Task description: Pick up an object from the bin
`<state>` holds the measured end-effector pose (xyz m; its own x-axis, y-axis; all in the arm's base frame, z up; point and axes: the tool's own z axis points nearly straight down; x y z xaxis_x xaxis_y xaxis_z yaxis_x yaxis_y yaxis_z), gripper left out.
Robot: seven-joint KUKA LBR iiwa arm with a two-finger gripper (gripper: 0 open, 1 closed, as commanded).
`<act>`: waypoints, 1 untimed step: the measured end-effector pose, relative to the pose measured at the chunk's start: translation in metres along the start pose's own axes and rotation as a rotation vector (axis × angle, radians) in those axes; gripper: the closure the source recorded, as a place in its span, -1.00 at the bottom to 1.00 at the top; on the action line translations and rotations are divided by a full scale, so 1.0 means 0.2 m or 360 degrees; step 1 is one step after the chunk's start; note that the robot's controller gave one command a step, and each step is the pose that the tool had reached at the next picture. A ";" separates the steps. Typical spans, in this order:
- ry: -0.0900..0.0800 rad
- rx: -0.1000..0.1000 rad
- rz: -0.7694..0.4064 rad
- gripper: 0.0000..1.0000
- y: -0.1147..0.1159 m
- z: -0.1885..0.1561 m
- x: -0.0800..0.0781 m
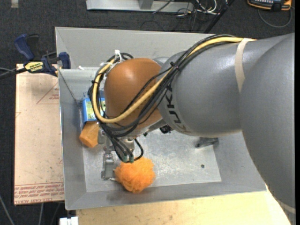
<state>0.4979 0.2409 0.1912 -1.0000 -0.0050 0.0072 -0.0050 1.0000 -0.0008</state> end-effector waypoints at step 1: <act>-0.0011 -0.0003 0.0007 -1.00 -0.01 -0.02 -0.01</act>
Offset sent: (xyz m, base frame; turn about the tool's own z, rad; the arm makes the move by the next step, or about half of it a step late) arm 0.0047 -0.0569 -0.0946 -0.0610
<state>0.4997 0.2395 0.1957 -1.0000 -0.0005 0.0004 -0.0005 1.0000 0.0010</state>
